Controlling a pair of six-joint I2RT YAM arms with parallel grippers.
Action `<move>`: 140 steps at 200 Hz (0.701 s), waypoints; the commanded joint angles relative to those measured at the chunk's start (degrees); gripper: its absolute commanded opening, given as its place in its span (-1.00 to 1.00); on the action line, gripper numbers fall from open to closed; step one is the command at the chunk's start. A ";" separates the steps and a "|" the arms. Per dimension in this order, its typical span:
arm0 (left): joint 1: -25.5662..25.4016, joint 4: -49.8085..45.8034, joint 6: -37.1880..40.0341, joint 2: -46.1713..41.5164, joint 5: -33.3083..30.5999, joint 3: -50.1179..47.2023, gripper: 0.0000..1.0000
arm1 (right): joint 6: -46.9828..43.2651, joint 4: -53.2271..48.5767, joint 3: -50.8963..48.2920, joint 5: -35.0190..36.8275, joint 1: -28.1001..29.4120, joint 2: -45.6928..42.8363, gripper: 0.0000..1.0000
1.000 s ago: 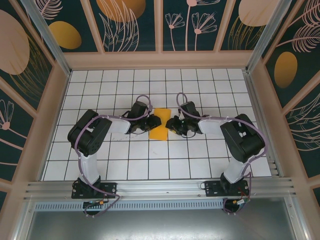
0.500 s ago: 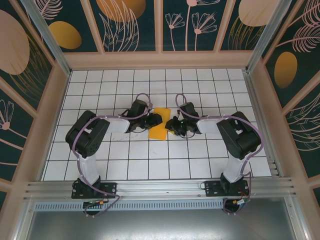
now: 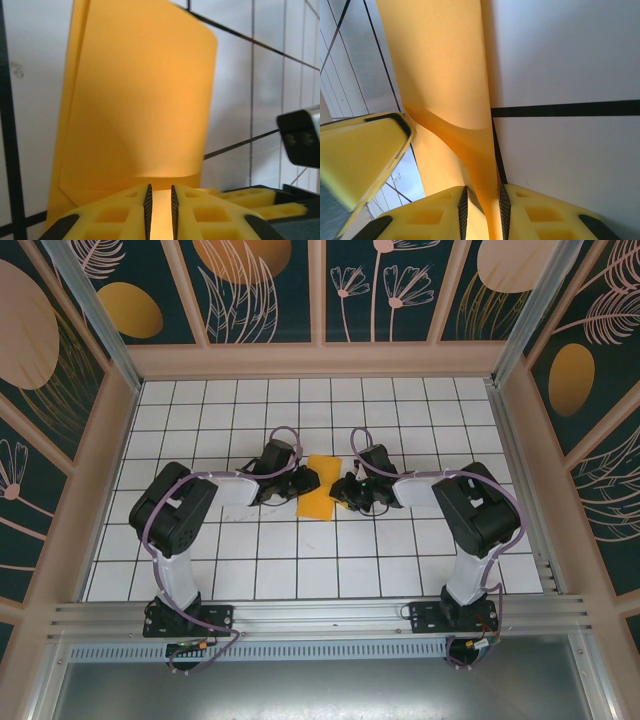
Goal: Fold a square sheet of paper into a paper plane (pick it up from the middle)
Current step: Turn over the paper at the center of the table.
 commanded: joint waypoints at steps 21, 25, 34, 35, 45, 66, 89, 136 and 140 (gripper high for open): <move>0.17 -2.45 1.19 2.49 -1.06 1.02 -0.62 | 1.29 2.35 0.49 0.04 0.06 1.75 -0.44; 0.17 -2.49 1.20 2.58 -1.00 0.98 -0.62 | 1.34 2.54 0.50 -0.06 0.07 1.81 -0.44; 0.17 -2.53 1.16 2.60 -0.93 0.97 -0.62 | 1.43 2.83 0.58 -0.12 0.09 1.77 -0.44; 0.21 -2.53 1.19 2.59 -0.95 0.97 -0.62 | 1.42 2.83 0.59 -0.14 0.11 1.81 -0.44; 0.17 -2.45 1.22 2.57 -0.85 0.72 -0.62 | 1.51 3.32 0.50 -0.12 0.06 1.74 -0.44; 0.17 -2.38 1.14 2.51 -0.63 0.97 -0.62 | 1.60 4.70 0.41 -0.84 0.10 1.60 -0.44; 0.17 -2.32 1.00 2.11 -0.64 0.97 -0.61 | 1.66 6.27 0.09 -1.37 0.09 1.53 -0.45; 0.17 -0.14 -0.56 0.37 0.78 0.28 -0.60 | 1.25 9.88 -0.75 -2.75 0.07 2.50 -0.56; 0.17 0.11 -0.70 0.16 0.93 0.27 -0.59 | 1.25 9.99 -0.81 -2.71 0.07 2.66 -0.56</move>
